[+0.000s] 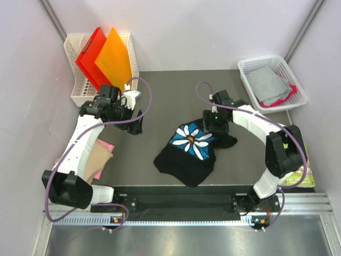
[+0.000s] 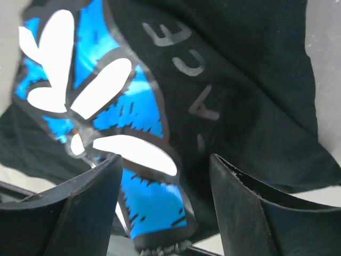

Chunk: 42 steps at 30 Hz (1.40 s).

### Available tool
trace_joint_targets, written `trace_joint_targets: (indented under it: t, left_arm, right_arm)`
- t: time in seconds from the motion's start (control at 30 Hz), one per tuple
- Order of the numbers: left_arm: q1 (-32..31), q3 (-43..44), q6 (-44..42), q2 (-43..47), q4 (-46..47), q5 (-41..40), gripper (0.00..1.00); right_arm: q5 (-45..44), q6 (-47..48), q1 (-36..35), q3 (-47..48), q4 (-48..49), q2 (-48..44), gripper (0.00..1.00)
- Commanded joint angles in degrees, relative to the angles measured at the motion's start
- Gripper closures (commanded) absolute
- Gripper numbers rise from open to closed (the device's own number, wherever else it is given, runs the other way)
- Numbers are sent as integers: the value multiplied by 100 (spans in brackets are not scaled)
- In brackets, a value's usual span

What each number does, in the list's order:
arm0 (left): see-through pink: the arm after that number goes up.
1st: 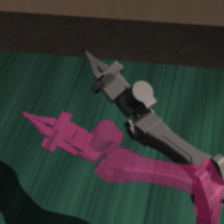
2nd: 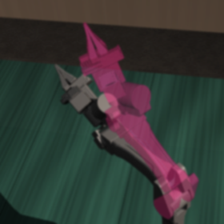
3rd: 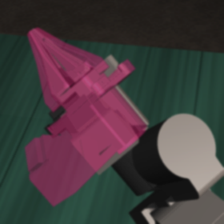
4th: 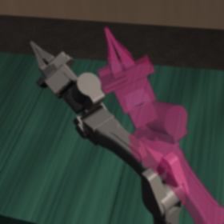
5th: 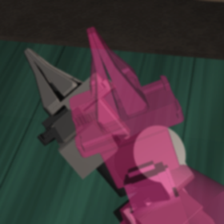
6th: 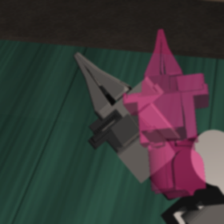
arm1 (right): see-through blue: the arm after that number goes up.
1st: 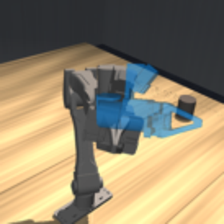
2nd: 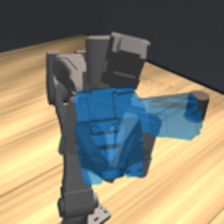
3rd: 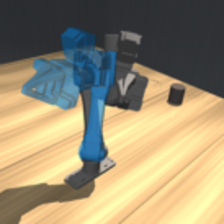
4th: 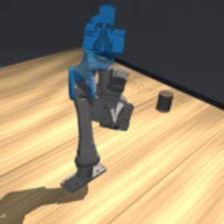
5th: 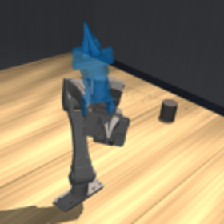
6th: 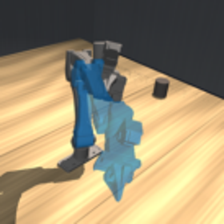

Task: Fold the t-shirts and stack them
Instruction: Flatten out the tshirt

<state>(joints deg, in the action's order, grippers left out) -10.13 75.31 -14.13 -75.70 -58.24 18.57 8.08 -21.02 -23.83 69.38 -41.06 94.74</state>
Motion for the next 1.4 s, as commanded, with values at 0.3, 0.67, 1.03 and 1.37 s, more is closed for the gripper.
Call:
trace_joint_targets:
  t: [0.3, 0.67, 1.03, 1.37]
  left_arm:
    - [-15, 186, -160, 126, -91, 59, 1]
    - [-287, 283, -90, 3, -144, 288, 2]
    - [-1579, -95, 209, -304, 392, -274, 1]
    - [-1632, -253, 797, -489, 1174, -1093, 1]
  right_arm:
    - [335, 19, 37, -409, 476, 396, 90]
    - [-412, 476, -393, 3103, -446, -271, 100]
    - [-228, 221, -578, 2107, -702, -1298, 100]
    - [219, -60, -1094, 393, -1000, -2284, 100]
